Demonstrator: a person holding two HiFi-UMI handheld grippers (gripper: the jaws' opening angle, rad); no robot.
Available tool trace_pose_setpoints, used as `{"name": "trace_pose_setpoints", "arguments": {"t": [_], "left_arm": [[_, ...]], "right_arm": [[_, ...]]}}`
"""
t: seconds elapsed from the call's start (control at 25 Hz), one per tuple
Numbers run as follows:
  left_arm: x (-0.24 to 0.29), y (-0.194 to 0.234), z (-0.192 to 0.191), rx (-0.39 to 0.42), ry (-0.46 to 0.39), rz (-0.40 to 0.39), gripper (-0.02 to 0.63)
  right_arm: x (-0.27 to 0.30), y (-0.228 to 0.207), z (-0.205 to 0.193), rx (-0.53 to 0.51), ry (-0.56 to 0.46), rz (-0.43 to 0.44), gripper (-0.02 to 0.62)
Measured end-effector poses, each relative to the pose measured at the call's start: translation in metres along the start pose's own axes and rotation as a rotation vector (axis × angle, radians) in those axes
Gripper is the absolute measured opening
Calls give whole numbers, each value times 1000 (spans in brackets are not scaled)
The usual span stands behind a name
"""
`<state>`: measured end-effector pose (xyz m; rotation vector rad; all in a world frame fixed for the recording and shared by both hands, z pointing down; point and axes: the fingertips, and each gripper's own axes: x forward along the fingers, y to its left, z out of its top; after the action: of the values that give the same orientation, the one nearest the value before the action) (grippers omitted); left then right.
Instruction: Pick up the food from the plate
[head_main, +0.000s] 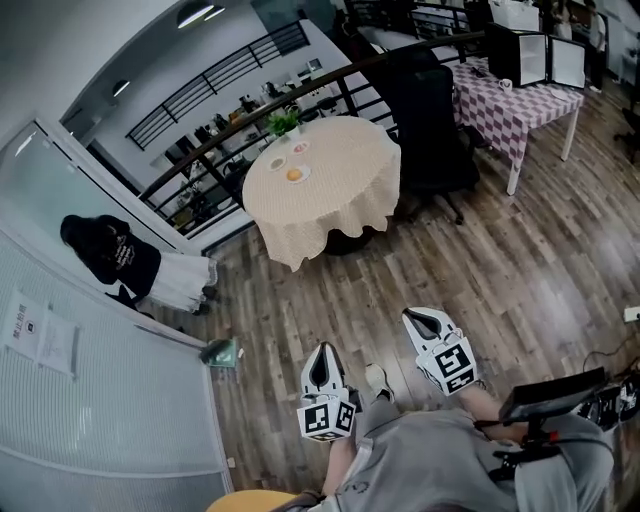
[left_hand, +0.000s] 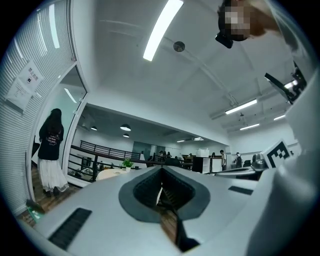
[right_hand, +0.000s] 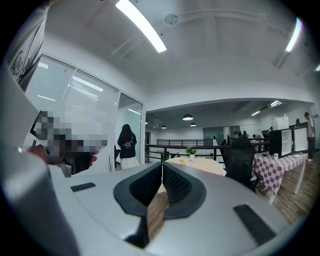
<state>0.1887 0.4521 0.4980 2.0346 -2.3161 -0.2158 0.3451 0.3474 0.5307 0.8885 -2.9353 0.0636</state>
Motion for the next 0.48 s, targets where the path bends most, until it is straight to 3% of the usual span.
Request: {"name": "trace_pose_setpoints", "arguments": {"t": [0.16,0.48], "left_arm": [[39,23,2,22,8,-28,11],[99,90,-1,-24,33,-54,11]], "right_arm": [[43,-6,2,7,8,-7,17],[137,-10,12,26,37,-37,17]]}}
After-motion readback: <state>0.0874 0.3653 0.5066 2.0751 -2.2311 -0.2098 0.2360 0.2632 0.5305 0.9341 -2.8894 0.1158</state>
